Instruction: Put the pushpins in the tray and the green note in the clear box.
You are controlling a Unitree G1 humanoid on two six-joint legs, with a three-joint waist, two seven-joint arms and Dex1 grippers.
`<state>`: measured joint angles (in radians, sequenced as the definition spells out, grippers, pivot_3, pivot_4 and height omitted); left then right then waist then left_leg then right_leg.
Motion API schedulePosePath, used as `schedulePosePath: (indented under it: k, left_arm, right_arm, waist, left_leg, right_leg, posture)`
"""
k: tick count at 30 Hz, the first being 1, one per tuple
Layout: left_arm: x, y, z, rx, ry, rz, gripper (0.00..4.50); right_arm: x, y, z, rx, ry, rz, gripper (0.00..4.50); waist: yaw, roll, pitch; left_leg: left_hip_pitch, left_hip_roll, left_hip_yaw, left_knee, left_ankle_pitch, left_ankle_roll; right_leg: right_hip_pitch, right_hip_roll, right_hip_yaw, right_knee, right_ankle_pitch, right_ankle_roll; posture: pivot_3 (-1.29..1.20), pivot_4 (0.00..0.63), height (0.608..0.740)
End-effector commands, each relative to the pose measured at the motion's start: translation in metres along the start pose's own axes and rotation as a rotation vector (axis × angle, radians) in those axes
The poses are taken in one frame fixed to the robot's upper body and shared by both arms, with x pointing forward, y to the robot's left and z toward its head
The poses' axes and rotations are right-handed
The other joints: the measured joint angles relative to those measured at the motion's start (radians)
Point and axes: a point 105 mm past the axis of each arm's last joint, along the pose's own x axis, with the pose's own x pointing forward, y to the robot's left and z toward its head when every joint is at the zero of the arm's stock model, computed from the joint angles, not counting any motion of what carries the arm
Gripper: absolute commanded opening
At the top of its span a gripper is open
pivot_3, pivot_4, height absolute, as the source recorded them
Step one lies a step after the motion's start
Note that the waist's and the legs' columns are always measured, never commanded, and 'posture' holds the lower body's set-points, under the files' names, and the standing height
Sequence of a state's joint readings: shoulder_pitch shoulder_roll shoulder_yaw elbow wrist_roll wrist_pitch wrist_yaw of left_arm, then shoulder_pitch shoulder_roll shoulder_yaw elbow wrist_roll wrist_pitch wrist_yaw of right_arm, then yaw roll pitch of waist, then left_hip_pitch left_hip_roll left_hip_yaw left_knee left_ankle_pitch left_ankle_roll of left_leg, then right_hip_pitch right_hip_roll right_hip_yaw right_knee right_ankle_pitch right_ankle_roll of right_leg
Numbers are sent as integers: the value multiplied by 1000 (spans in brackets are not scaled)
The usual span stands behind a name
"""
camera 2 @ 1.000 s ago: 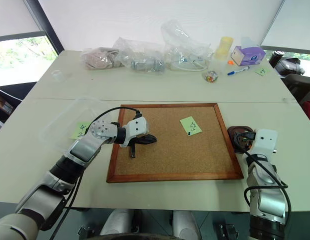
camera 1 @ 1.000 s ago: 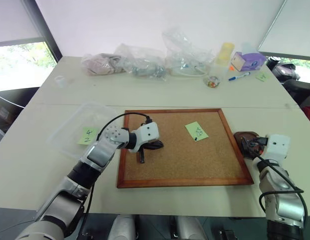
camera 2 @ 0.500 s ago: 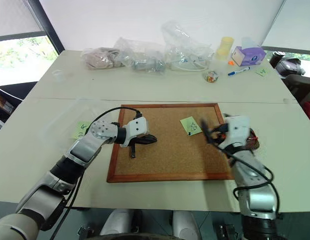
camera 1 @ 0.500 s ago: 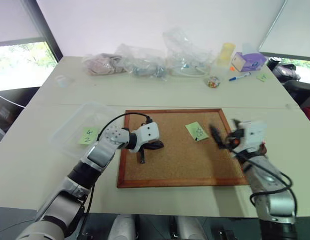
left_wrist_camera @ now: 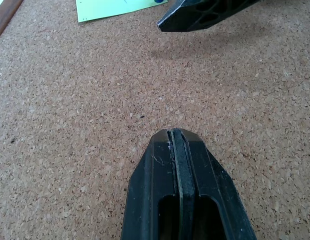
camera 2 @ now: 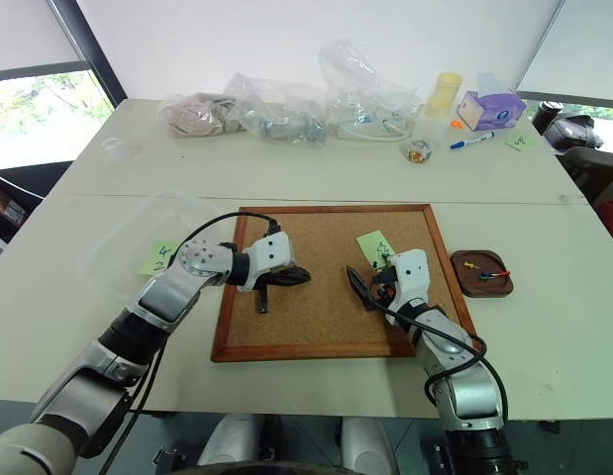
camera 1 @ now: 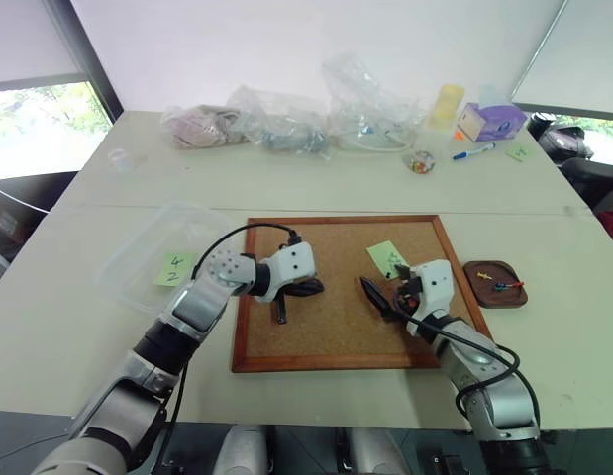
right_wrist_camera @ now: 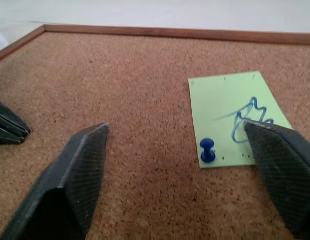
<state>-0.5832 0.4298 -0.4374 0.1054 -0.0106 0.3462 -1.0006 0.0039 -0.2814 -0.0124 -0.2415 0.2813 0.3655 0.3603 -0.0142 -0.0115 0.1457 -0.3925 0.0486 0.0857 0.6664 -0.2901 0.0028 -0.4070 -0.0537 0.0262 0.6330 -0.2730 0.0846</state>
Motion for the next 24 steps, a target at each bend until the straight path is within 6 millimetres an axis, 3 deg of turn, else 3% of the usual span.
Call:
schedulePosePath:
  k: [1, 5, 14, 18, 22, 24]
  left_arm:
    - [2, -8, -31, -66, 112, -16, 0]
    - [2, -8, -31, -65, 111, -14, 0]
    - [1, -7, -31, -62, 112, -11, 0]
    - [1, -6, -31, -61, 112, -11, 0]
    - [-1, -6, -32, -61, 116, -13, 0]
    - [-1, -7, -33, -62, 119, -19, 0]
  right_arm:
    - [0, -2, 2, 10, -14, 5, 2096]
    - [0, -1, -4, 9, 10, 6, 58]
    - [-1, -3, -4, 10, 6, -9, 58]
    - [-2, -8, 18, -26, -89, -38, 58]
    - [-12, -9, 62, -82, -245, -67, 58]
    - [-16, -4, 73, -128, -262, -66, 58]
  waist:
    - [0, 0, 0]
    - [-2, 0, 0]
    - [-3, -1, -1]
    - [-3, -1, -1]
    - [-3, 0, -1]
    - [-3, 0, -1]
  left_leg:
    - [0, 0, 0, 0, 0, 0]
    - [0, -1, 0, 0, 0, 0]
    - [0, 0, 0, -1, 0, 0]
    - [0, -1, 0, -1, 0, -1]
    - [-1, -1, 0, -2, 0, -1]
    - [-1, -1, 0, -2, 0, -1]
  right_leg:
    - [0, 0, 0, 0, 0, 0]
    - [0, -2, 0, 0, 0, 0]
    - [0, -3, -1, 0, 0, 0]
    - [0, -5, -1, 0, 0, 0]
    - [-1, -7, -1, 0, 0, 0]
    - [-2, -7, -1, 0, 0, 0]
  posture:
    - [0, 150, 738]
    - [0, 150, 738]
    - [0, 150, 738]
    - [0, 150, 738]
    - [0, 150, 738]
    - [0, 150, 738]
